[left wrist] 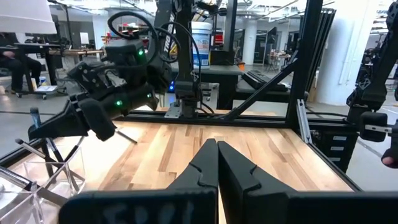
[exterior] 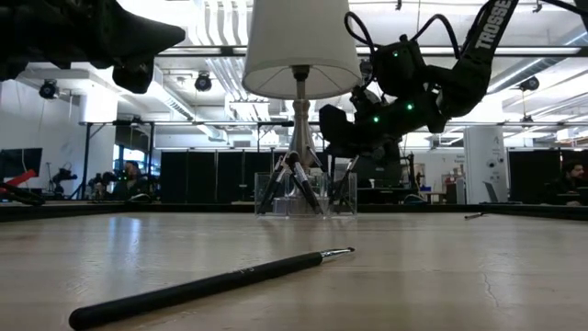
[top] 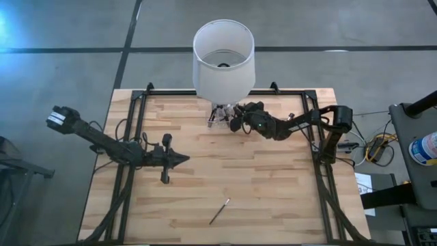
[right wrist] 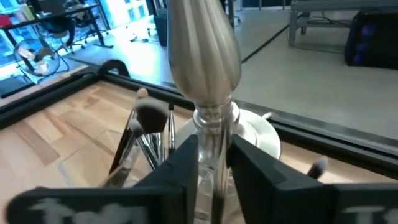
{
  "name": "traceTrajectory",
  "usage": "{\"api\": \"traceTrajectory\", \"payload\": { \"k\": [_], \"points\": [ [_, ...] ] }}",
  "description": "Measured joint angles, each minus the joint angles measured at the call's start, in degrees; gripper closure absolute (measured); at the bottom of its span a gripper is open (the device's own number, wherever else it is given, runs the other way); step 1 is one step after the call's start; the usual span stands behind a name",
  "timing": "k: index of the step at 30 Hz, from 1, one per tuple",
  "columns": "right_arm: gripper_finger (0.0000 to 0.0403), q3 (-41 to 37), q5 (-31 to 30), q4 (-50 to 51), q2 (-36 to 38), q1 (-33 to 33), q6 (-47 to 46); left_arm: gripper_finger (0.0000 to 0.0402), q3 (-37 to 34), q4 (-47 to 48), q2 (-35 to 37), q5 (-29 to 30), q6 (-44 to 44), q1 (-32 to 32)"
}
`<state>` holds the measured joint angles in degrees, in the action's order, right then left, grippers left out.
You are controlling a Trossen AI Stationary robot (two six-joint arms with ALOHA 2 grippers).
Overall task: Put items in baskets/containers
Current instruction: Put the black foundation brush into the transparent organizer, then put the black brow brush into the transparent organizer
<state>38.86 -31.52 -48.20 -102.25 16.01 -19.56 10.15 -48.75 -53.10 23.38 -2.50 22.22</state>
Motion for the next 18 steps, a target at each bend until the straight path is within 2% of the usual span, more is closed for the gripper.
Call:
{"api": "traceTrajectory", "payload": {
  "k": [6,10,14,18],
  "points": [
    [0.0266,1.12,-0.03,3.32,1.13,0.00,0.02,0.0401,0.00,0.00,0.00,0.00,-0.04,0.00],
    [0.0243,1.66,0.01,8.98,3.75,-0.10,0.17,0.0401,0.00,0.09,0.00,0.02,-0.04,0.00],
    [0.0248,1.81,-0.01,12.72,7.37,-0.52,0.22,0.0401,0.00,0.22,0.00,0.09,0.07,-0.02],
    [0.0282,1.81,-0.04,17.13,12.06,-1.54,0.78,0.0401,0.00,0.65,0.00,0.15,0.09,-0.02]
  ]
}}
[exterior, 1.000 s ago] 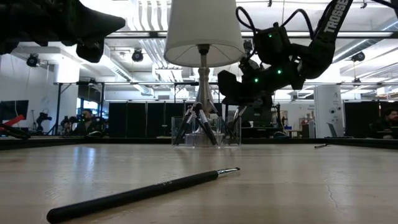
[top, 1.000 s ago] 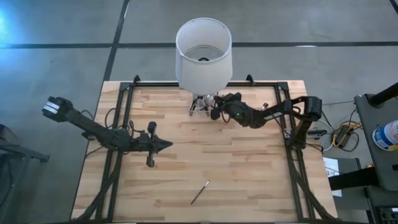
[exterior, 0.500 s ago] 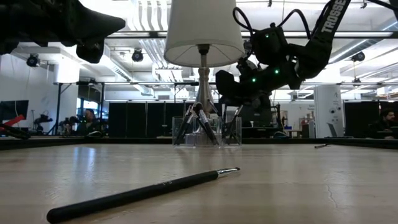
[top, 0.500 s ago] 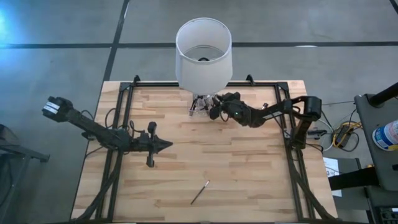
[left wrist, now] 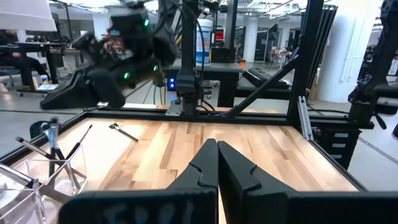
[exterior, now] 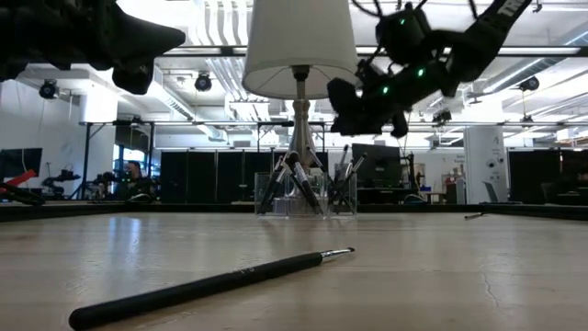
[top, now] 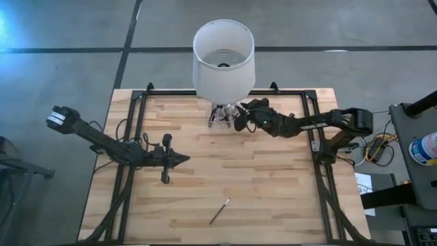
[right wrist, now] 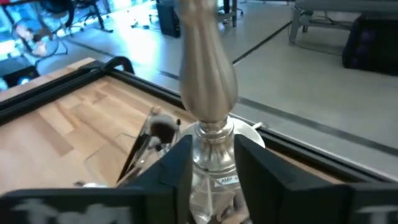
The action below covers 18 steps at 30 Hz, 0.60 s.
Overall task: Put items in baskets/containers
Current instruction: Put the black brow brush into the transparent organizer
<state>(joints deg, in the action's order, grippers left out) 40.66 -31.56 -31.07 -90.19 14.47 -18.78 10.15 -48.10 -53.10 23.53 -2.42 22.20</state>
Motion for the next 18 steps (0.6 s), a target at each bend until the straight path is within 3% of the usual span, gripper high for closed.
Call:
{"api": "traceTrajectory", "payload": {
  "k": [6,10,15,18],
  "points": [
    [0.0359,-0.05,-0.89,10.61,8.32,-4.72,2.46,0.0401,0.00,0.74,0.00,0.07,-0.13,0.00],
    [0.0390,-0.17,-8.03,21.35,13.92,-11.41,0.43,0.0401,0.00,1.67,-0.01,0.07,-1.12,0.00],
    [0.0394,-0.62,-21.50,36.47,18.94,-20.39,-11.47,0.0401,-0.02,2.15,-0.04,0.09,-1.85,0.00],
    [0.0394,-1.03,-26.58,49.34,20.50,-23.07,-27.45,0.0401,0.00,2.40,-0.04,0.09,-2.44,0.00]
  ]
}}
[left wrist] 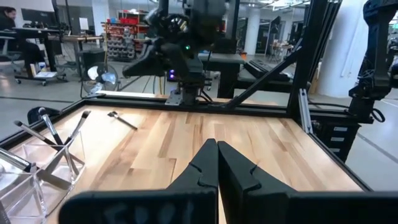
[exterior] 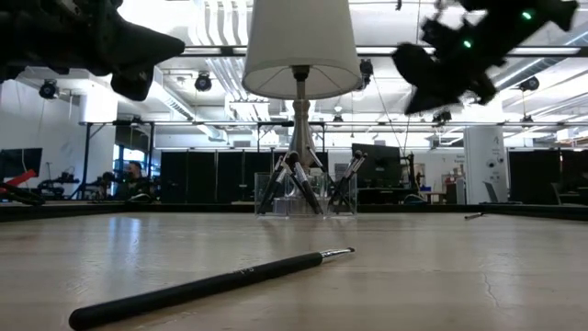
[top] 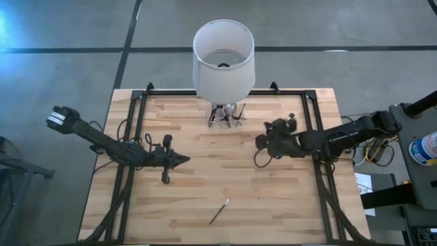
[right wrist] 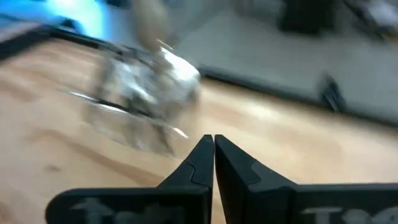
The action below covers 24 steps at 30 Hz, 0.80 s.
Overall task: Put items in baskets/containers
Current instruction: Put the black brow brush into the transparent organizer
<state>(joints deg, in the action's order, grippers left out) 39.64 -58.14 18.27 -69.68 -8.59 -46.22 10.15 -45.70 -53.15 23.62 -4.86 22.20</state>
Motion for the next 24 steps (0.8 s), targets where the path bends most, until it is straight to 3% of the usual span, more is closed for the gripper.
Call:
{"api": "traceTrajectory", "payload": {
  "k": [6,10,13,17,24],
  "points": [
    [0.0394,-1.58,3.02,27.10,0.34,3.24,-35.25,0.0401,0.00,0.78,0.00,0.00,0.19,0.00],
    [0.0394,-4.15,6.31,35.58,0.33,9.63,-49.34,0.0401,-0.01,0.78,0.00,0.00,0.69,0.00],
    [0.0388,-6.32,12.39,34.92,0.30,16.75,-49.18,0.0401,0.00,0.80,0.00,0.00,0.70,0.00],
    [0.0357,-8.79,18.28,27.32,0.32,25.48,-42.39,0.0401,0.00,0.95,0.00,0.00,0.72,0.00],
    [0.0293,-9.29,20.81,18.13,0.30,36.48,-30.07,0.0401,0.00,1.73,0.00,0.00,0.74,0.00]
  ]
}}
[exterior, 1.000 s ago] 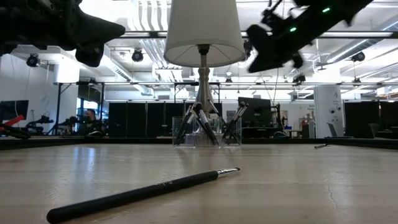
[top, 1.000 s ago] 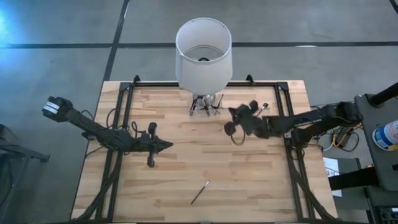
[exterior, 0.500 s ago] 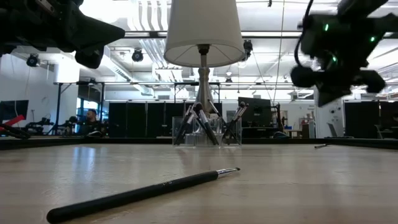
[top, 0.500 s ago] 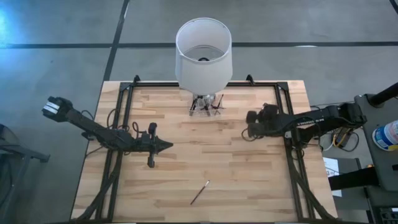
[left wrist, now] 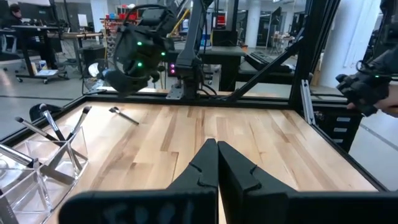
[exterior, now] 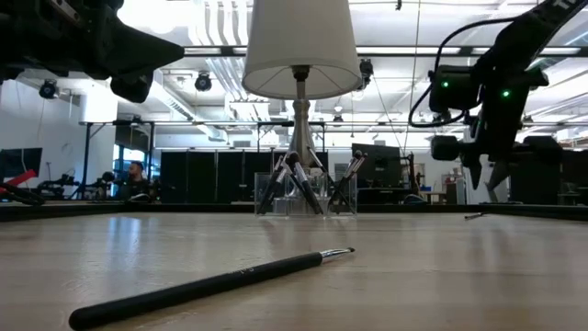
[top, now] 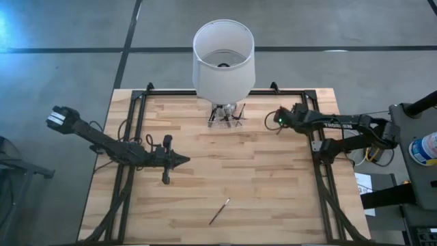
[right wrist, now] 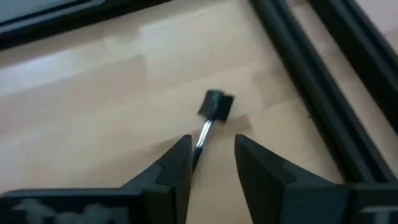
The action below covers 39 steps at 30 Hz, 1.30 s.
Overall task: Put items in baskets/containers
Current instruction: Put the black brow brush into the transparent organizer
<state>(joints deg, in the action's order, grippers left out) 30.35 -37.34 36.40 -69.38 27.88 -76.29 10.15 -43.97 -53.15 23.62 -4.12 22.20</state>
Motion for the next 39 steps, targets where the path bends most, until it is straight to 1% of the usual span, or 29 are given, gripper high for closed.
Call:
{"api": "traceTrajectory", "payload": {
  "k": [5,8,12,19,22,26,29,34,39],
  "points": [
    [0.0266,-1.57,1.35,-1.26,0.00,5.21,-0.42,0.0401,0.00,-0.02,0.00,0.00,0.02,0.00],
    [0.0262,-4.01,1.34,-7.38,0.00,6.52,-0.55,0.0401,0.00,-0.02,0.00,0.00,0.03,-0.01],
    [0.0264,-7.25,1.15,-17.89,0.00,7.62,1.84,0.0401,0.00,-0.04,0.00,0.00,0.20,-0.07],
    [0.0264,-8.75,-1.15,-19.30,-0.23,9.67,1.74,0.0401,0.00,-0.08,0.00,0.00,0.24,-0.11],
    [0.0264,-9.54,-1.27,-21.99,-1.20,9.92,1.82,0.0401,0.00,-0.10,0.00,0.00,0.24,-0.22],
    [0.0268,-10.32,-1.25,-27.39,-5.41,9.90,1.98,0.0401,0.00,-0.11,0.00,0.00,0.24,-0.24],
    [0.0268,-9.63,-1.52,-28.13,-10.12,9.90,1.60,0.0401,0.00,-0.12,0.00,0.00,0.24,-0.24],
    [0.0272,-5.52,-3.72,-28.03,-17.03,9.90,2.69,0.0401,0.00,-0.12,0.00,0.00,0.24,-0.24],
    [0.0292,-1.12,-3.46,-27.89,-21.62,9.39,8.78,0.0401,0.00,-0.12,0.00,0.00,0.24,-0.24]
  ]
}}
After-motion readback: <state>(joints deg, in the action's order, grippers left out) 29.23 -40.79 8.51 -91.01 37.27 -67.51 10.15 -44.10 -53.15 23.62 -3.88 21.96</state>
